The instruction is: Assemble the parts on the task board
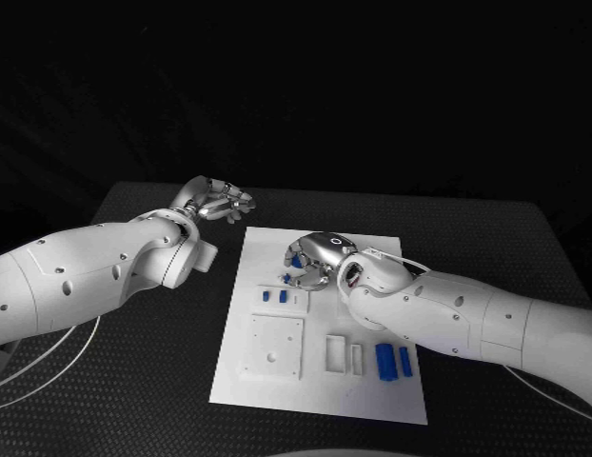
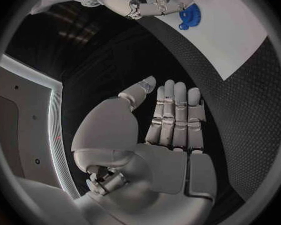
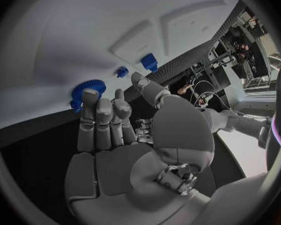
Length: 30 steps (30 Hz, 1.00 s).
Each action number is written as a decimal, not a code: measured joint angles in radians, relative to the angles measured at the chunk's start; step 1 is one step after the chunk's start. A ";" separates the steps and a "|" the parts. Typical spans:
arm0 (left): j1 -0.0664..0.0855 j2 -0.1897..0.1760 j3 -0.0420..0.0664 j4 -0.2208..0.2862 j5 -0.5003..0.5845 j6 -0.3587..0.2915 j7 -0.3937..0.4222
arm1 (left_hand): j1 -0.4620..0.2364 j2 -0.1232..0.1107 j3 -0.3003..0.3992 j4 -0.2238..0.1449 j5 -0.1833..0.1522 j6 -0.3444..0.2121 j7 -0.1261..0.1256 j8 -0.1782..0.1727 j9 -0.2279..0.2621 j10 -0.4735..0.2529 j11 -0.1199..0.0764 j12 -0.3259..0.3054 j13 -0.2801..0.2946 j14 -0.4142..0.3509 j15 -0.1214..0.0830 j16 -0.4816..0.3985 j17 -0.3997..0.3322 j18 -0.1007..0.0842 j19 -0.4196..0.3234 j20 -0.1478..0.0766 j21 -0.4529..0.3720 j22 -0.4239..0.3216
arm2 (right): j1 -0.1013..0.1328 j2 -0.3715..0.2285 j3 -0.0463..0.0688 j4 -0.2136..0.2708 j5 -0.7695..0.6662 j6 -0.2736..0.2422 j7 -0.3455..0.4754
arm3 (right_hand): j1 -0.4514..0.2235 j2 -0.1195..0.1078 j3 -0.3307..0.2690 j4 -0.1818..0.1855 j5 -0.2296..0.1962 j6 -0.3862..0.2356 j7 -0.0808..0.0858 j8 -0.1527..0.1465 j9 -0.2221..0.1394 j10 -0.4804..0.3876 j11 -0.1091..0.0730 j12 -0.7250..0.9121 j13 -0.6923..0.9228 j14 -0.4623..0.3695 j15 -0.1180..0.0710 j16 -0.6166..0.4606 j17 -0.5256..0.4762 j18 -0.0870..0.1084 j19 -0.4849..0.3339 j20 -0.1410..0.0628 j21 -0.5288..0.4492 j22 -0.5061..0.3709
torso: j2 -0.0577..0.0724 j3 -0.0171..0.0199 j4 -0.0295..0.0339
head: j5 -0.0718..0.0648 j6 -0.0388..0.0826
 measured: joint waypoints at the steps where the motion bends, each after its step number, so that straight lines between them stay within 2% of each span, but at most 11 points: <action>1: 0.000 0.000 0.000 0.000 0.000 0.000 0.000 | 0.000 0.000 0.000 0.000 0.000 0.000 0.000 0.000 0.000 0.000 0.000 0.000 0.000 0.000 0.000 0.000 0.000 0.000 0.000 0.000 0.000 0.000 | 0.000 0.000 0.000 0.000 0.003 0.001 -0.003 | -0.002 0.002 -0.003 0.003 0.000 0.000 0.000 0.003 0.003 0.000 0.000 0.000 0.000 -0.001 -0.003 0.000 0.000 0.001 0.001 -0.001 0.000 0.000 | 0.000 0.0000 0.0001 | 0.000 0.000; 3: 0.000 0.000 0.000 0.000 0.000 0.000 -0.001 | 0.000 0.000 0.000 0.000 0.000 0.000 0.000 0.000 0.000 0.000 0.000 0.000 0.000 0.000 0.000 0.000 0.000 0.000 0.000 0.000 0.000 0.001 | 0.000 0.001 0.000 0.001 0.008 0.005 -0.012 | -0.019 0.008 -0.012 0.012 -0.002 0.001 -0.001 0.011 0.009 0.004 -0.004 0.000 -0.001 -0.001 -0.006 0.006 -0.002 0.006 0.002 -0.001 0.000 0.000 | 0.000 0.0001 0.0007 | -0.001 0.000; 4: 0.000 0.000 0.000 0.000 0.000 0.000 -0.001 | 0.000 0.000 0.000 0.000 0.000 0.000 0.000 0.000 0.000 0.000 0.000 0.000 0.000 0.000 0.000 0.000 0.000 0.000 0.000 0.000 0.000 0.001 | 0.000 0.001 0.000 0.001 0.010 0.008 -0.020 | -0.023 0.013 -0.017 0.017 -0.006 0.022 -0.019 0.011 0.012 0.002 -0.012 0.000 -0.001 0.000 -0.015 0.006 -0.002 0.016 0.005 -0.002 0.000 0.000 | 0.000 -0.0003 0.0010 | -0.001 0.000; 5: 0.000 -0.001 0.000 0.000 0.000 0.000 -0.002 | 0.000 0.000 0.000 0.000 0.000 0.000 0.000 0.001 0.000 0.000 0.000 0.000 0.000 0.000 0.000 0.000 0.000 0.000 0.000 0.000 0.000 0.001 | 0.000 0.002 0.000 0.002 0.011 0.011 -0.026 | -0.025 0.015 -0.017 0.022 -0.008 0.086 -0.025 0.012 0.014 -0.012 -0.027 0.000 -0.001 0.000 -0.024 0.007 -0.002 0.028 0.007 -0.004 0.000 0.000 | 0.000 -0.0005 0.0013 | -0.001 0.000; 6: 0.000 -0.001 0.000 0.000 0.000 0.000 -0.002 | 0.000 0.000 0.000 0.000 0.000 0.000 0.000 0.004 0.000 0.000 0.000 0.000 0.000 0.000 0.000 0.000 0.000 0.000 0.000 0.000 0.000 0.001 | 0.000 0.003 0.000 0.002 0.012 0.014 -0.034 | -0.026 0.015 -0.016 0.028 -0.008 0.096 -0.033 0.017 0.015 -0.010 -0.032 0.000 -0.001 0.001 -0.025 0.007 -0.002 0.028 0.008 -0.005 0.000 0.000 | 0.000 -0.0006 0.0013 | -0.001 0.000; 14: 0.000 -0.001 0.000 0.003 0.000 0.000 -0.004 | 0.000 0.000 0.000 0.000 0.000 0.000 0.000 0.004 0.000 0.000 0.000 0.000 0.000 0.000 0.000 0.000 0.000 0.000 0.000 0.000 0.000 0.001 | 0.000 0.013 0.000 0.002 0.006 0.036 -0.107 | -0.053 0.011 0.005 0.087 -0.008 0.123 -0.044 0.021 0.026 0.010 -0.052 0.000 0.001 0.015 -0.039 0.012 -0.007 0.028 0.025 -0.022 0.006 0.000 | 0.000 -0.0012 0.0019 | -0.001 -0.002; 19: 0.000 -0.001 0.000 0.004 -0.001 0.000 -0.005 | 0.000 0.000 0.000 0.000 0.000 0.000 0.000 0.004 0.000 0.000 0.000 0.000 -0.001 0.000 0.000 0.000 0.000 0.000 0.000 0.000 0.000 0.001 | 0.000 0.018 0.000 0.002 -0.001 0.047 -0.139 | -0.069 -0.005 0.006 0.108 -0.008 0.126 -0.043 0.020 0.028 0.012 -0.053 0.000 0.002 0.021 -0.038 0.012 -0.010 0.028 0.027 -0.023 0.006 0.000 | 0.000 -0.0019 0.0023 | -0.001 -0.004; 21: 0.000 -0.001 0.000 0.004 -0.001 0.000 -0.005 | 0.000 0.000 0.000 0.000 0.000 0.000 0.000 0.004 0.000 0.000 0.000 0.000 -0.001 0.000 0.000 0.000 0.000 0.000 0.000 0.000 0.000 0.001 | 0.000 0.020 0.000 0.002 -0.004 0.050 -0.147 | -0.069 -0.005 0.007 0.111 -0.008 0.127 -0.042 0.020 0.028 0.014 -0.051 0.000 0.002 0.021 -0.038 0.012 -0.010 0.028 0.027 -0.023 0.006 0.000 | 0.000 -0.0019 0.0025 | -0.001 -0.004; 26: 0.000 -0.001 0.000 0.005 -0.001 0.000 -0.006 | 0.000 0.000 0.000 0.000 0.000 0.000 0.000 0.004 0.000 0.000 0.000 0.000 -0.001 0.000 0.000 0.000 0.000 -0.001 0.000 0.000 0.000 0.002 | 0.000 0.027 0.000 -0.004 -0.013 0.060 -0.171 | -0.113 -0.028 -0.010 0.135 -0.007 0.127 -0.042 0.020 0.028 0.015 -0.049 -0.004 0.004 0.021 -0.038 0.012 -0.013 0.028 0.027 -0.023 0.006 0.000 | 0.000 -0.0019 0.0024 | 0.000 -0.005; 30: 0.000 -0.001 0.000 0.005 -0.001 0.000 -0.007 | 0.000 0.000 0.000 0.000 0.000 0.000 0.000 0.004 0.000 0.000 0.000 0.000 -0.001 0.000 0.000 0.000 0.000 -0.001 0.000 0.000 -0.004 0.002 | 0.000 0.033 0.000 -0.008 -0.017 0.069 -0.185 | -0.158 -0.037 -0.036 0.158 0.026 0.127 -0.042 0.020 0.029 0.015 -0.049 -0.005 0.007 0.021 -0.038 0.012 -0.014 0.028 0.027 -0.023 0.006 0.000 | 0.000 -0.0018 0.0024 | 0.001 -0.006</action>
